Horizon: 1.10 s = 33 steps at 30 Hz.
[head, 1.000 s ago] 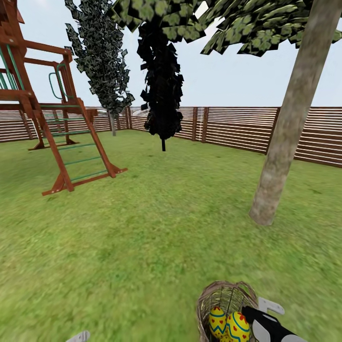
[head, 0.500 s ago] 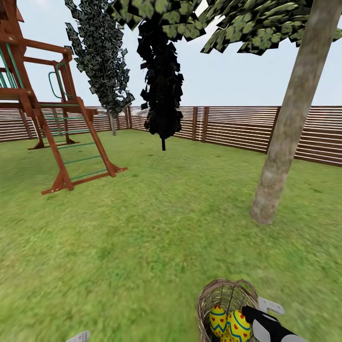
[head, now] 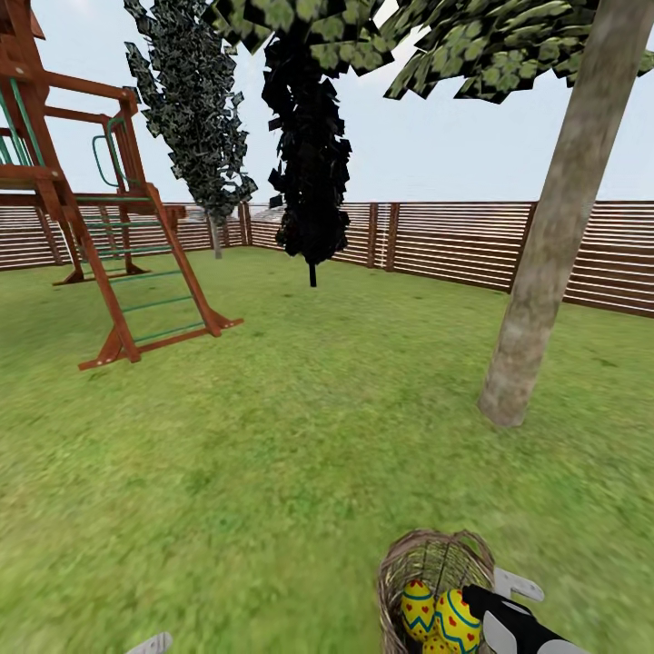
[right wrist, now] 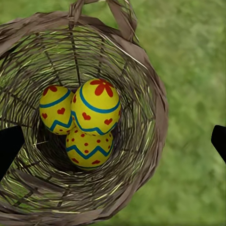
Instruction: Take the three Easter eggs out of the wicker basket on the lawn in the garden, then place them on the lawn next to a single tree (choose any tree) so that all three eggs are next to the same tree and none are left in the basket.
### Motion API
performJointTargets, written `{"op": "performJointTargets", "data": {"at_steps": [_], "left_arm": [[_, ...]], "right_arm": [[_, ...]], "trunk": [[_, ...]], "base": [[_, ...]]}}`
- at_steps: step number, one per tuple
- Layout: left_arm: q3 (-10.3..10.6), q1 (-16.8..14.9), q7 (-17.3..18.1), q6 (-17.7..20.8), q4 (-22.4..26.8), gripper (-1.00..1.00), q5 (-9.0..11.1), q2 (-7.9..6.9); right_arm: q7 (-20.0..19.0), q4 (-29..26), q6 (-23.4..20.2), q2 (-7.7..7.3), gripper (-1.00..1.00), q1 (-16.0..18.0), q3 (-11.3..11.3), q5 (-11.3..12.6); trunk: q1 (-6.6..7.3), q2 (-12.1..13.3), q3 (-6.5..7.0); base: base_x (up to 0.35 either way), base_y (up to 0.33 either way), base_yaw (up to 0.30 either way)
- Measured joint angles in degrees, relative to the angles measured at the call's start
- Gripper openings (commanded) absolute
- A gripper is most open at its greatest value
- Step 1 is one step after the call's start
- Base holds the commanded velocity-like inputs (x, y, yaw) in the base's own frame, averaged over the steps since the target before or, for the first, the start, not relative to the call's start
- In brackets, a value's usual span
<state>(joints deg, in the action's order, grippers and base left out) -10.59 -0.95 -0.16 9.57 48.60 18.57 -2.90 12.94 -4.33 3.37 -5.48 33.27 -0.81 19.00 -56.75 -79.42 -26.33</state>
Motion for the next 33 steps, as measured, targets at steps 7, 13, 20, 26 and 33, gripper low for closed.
{"op": "performJointTargets", "data": {"at_steps": [7, 13, 20, 26, 33], "left_arm": [[0.24, 0.00, 0.32, 0.24, -0.32, 1.00, 0.05, 0.15], [0.98, 0.00, 0.57, 7.07, 12.74, 1.00, 0.12, 1.28], [2.78, -0.52, 0.10, 27.10, 37.34, 1.00, 0.13, 4.56], [-1.23, -2.75, -0.33, 28.87, 41.85, 1.00, 1.39, 5.34], [-2.50, -2.87, -0.60, 28.56, 39.84, 1.00, 1.63, 5.22]], "right_arm": [[0.00, -0.20, 0.00, -0.94, 1.00, 0.00, 0.02, 0.00], [0.00, -0.40, 0.13, -1.26, 1.00, 0.00, 0.04, 0.00], [0.04, -0.36, 1.49, -1.21, 1.00, 0.00, 0.02, 0.00], [0.13, -0.34, 3.34, -2.10, 1.00, 0.00, 0.01, -0.02], [0.14, 0.23, 7.18, -2.68, 1.00, 0.00, 0.05, 0.05]], "trunk": [[-1.54, -2.81, -1.26], [-2.85, -5.22, -2.33], [-4.39, -8.03, -3.59], [-5.71, -10.43, -4.67], [-7.25, -13.24, -5.93]], "base": [[0.000, 0.000, 0.000], [0.000, 0.000, 0.000], [0.000, 0.000, 0.000], [0.000, 0.000, 0.000], [0.000, 0.000, 0.000]]}}
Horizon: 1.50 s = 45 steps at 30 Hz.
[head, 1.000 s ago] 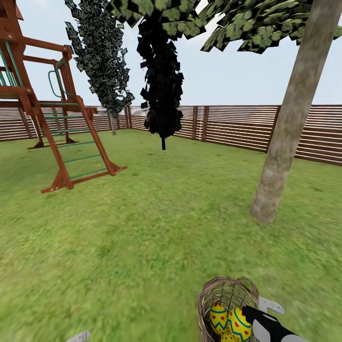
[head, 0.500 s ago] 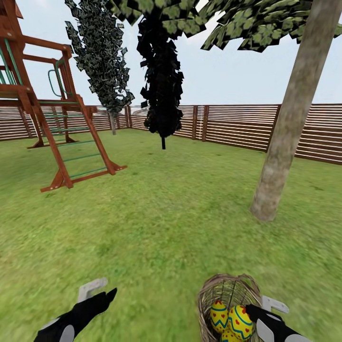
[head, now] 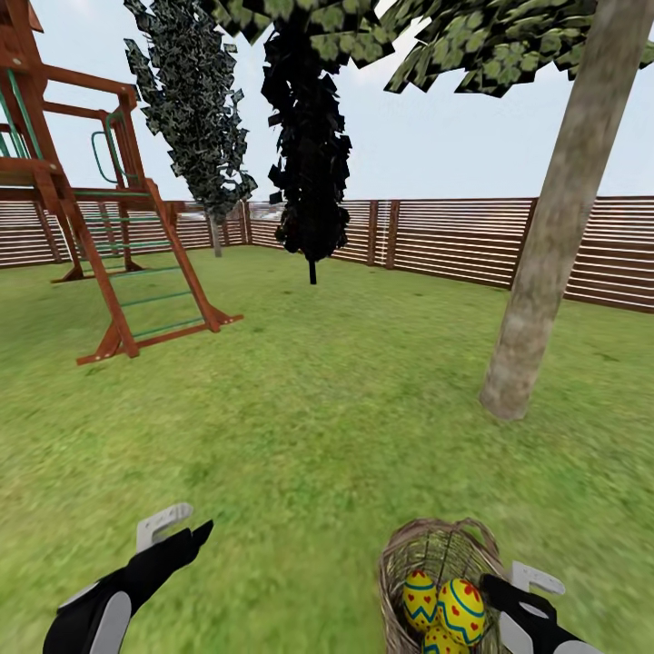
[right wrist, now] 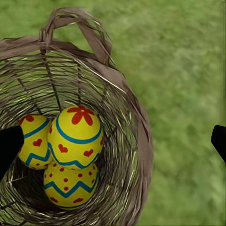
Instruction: Take the three Easter eggs out of the wicker basket on the lawn in the garden, then place them on the lawn next to a single tree (choose any tree) so that all three eggs are next to the same tree and none are left in the basket.
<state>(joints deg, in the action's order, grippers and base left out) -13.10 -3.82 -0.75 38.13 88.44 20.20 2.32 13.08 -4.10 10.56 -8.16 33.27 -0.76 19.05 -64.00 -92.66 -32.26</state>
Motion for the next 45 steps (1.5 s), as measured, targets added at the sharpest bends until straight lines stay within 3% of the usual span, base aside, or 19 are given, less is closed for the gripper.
{"op": "performJointTargets", "data": {"at_steps": [4, 16, 19, 22, 25, 29, 42, 45], "left_arm": [[-0.05, 0.00, 0.07, -0.20, -0.02, 1.00, 0.02, 0.07], [0.04, -0.01, 0.11, -0.21, 0.15, 1.00, -0.04, -0.06], [-0.38, -0.01, 0.29, 0.11, 2.09, 1.00, 0.17, -0.42], [-0.30, -0.28, 0.28, 0.45, 3.60, 1.00, 0.33, -0.53], [0.34, -1.44, 0.28, 1.15, 4.02, 1.00, 0.47, -0.38], [0.72, -2.44, 0.28, 6.27, 4.16, 1.00, 0.65, -0.27], [-1.12, -2.64, 0.21, 7.93, 3.97, 1.00, 0.54, -0.70], [-1.24, -2.64, 0.15, 7.89, 3.97, 1.00, 0.49, -0.70]], "right_arm": [[-0.02, 0.04, 0.05, -1.46, 1.00, 0.00, -0.08, -0.04], [-0.90, -0.04, -7.72, -1.65, 1.00, 0.00, -0.19, 0.10], [-1.82, -1.52, -15.09, -1.55, 1.00, 0.15, -0.14, 0.50], [-2.05, -7.27, -23.92, -1.31, 1.00, 0.27, -0.05, 0.70], [-2.02, -11.21, -27.46, -0.95, 1.00, 0.27, 0.08, 0.73], [-2.44, -13.17, -31.66, -0.98, 1.00, 0.29, 0.35, 1.34], [-2.70, -13.37, -29.53, -1.44, 1.00, 0.30, 0.34, 1.58], [-2.71, -13.30, -28.79, -1.77, 1.00, 0.29, 0.35, 1.58]], "trunk": [[-0.88, -1.60, -0.72], [-3.51, -6.42, -2.87], [-4.17, -7.62, -3.41], [-4.83, -8.83, -3.94], [-5.49, -10.03, -4.48], [-5.72, -10.44, -4.67], [-5.72, -10.44, -4.67], [-6.37, -11.63, -5.21]], "base": [[0.000, 0.000, 0.000], [0.000, 0.000, 0.000], [0.000, 0.000, 0.000], [0.000, 0.000, 0.000], [0.000, 0.000, 0.000], [0.000, 0.000, 0.000], [0.000, 0.000, 0.000], [0.000, 0.000, 0.000]]}}
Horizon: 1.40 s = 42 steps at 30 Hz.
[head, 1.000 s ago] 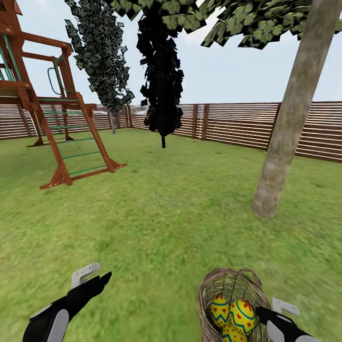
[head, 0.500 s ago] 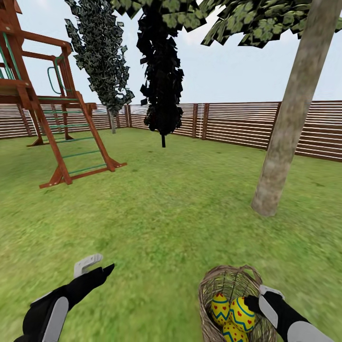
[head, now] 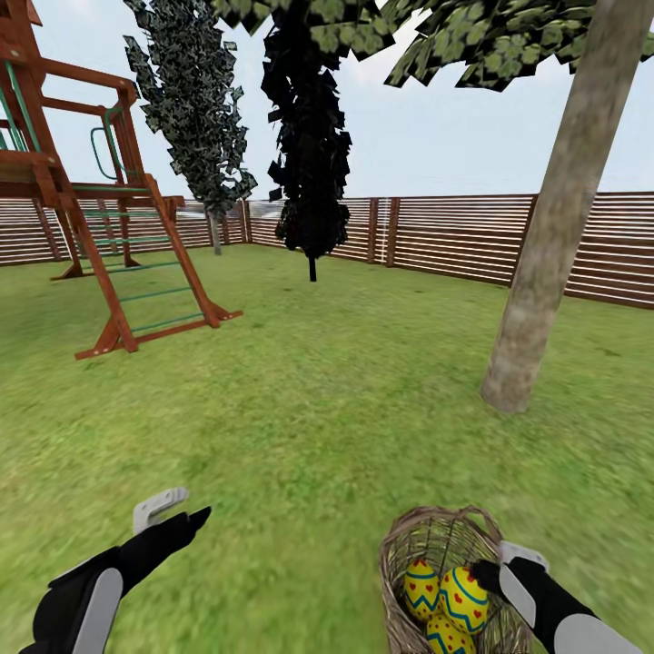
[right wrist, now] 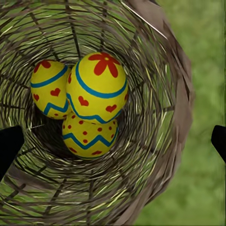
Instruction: Take the three Easter eggs out of the wicker basket on the lawn in the garden, then place them on the lawn next to a single tree (choose any tree) so that all three eggs are next to the same tree and none are left in the basket.
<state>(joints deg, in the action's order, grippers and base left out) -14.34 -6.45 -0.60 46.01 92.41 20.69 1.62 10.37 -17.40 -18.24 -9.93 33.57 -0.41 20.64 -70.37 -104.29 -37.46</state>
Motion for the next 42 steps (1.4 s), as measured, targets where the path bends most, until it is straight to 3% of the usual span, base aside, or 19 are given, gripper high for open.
{"op": "performJointTargets", "data": {"at_steps": [8, 11, 19, 42], "left_arm": [[-1.49, 0.00, 0.04, -0.03, 0.00, 1.00, 0.06, 0.00], [-1.52, 0.00, 0.04, -0.03, 0.00, 1.00, 0.07, 0.00], [-1.44, 0.00, 0.00, -0.03, 0.00, 1.00, 0.05, 0.14], [-1.57, 0.00, 0.09, -0.03, 0.00, 1.00, 0.06, 0.02]], "right_arm": [[-0.01, 0.21, 1.20, -3.20, 1.00, 0.00, 0.13, 0.12], [-0.39, 0.31, 1.26, -4.37, 1.00, 0.00, 0.17, 0.81], [-1.65, 1.59, 5.20, -4.37, 1.00, -0.08, -0.10, 1.21], [-4.64, 2.96, 5.73, -4.57, 1.00, -0.08, -0.22, 0.95]], "trunk": [[-1.76, -3.21, -1.44], [-1.76, -3.22, -1.44], [-3.30, -6.02, -2.69], [-8.35, -15.24, -6.82]], "base": [[0.000, 0.000, 0.000], [0.000, 0.000, 0.000], [0.000, 0.000, 0.000], [0.000, 0.000, 0.000]]}}
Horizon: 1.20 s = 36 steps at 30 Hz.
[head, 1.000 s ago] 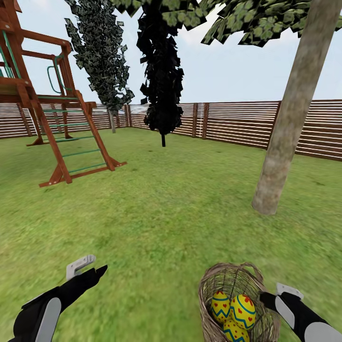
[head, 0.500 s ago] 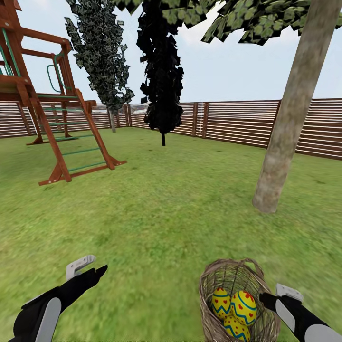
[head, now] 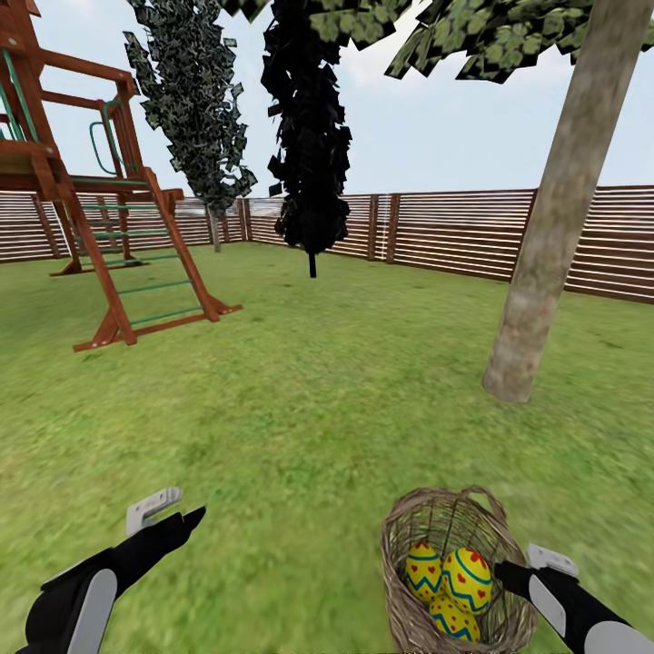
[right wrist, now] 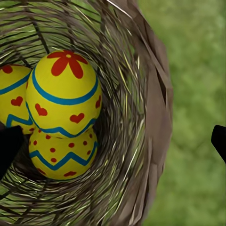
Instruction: Take the three Easter eggs out of the wicker basket on the lawn in the garden, then place them on the lawn next to a single tree (choose any tree) so that all three eggs are next to the same tree and none are left in the basket.
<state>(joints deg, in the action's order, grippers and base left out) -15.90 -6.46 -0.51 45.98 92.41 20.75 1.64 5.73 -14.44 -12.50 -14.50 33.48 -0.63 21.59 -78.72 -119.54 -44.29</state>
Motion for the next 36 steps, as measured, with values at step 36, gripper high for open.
{"op": "performJointTargets", "data": {"at_steps": [36], "left_arm": [[-0.85, 0.00, 0.03, 0.00, 0.00, 1.00, 0.02, -0.02]], "right_arm": [[0.07, 0.04, 0.10, -1.97, 1.00, 0.00, 0.00, 0.07]], "trunk": [[-4.62, -8.44, -3.77]], "base": [[0.000, 0.000, 0.000]]}}
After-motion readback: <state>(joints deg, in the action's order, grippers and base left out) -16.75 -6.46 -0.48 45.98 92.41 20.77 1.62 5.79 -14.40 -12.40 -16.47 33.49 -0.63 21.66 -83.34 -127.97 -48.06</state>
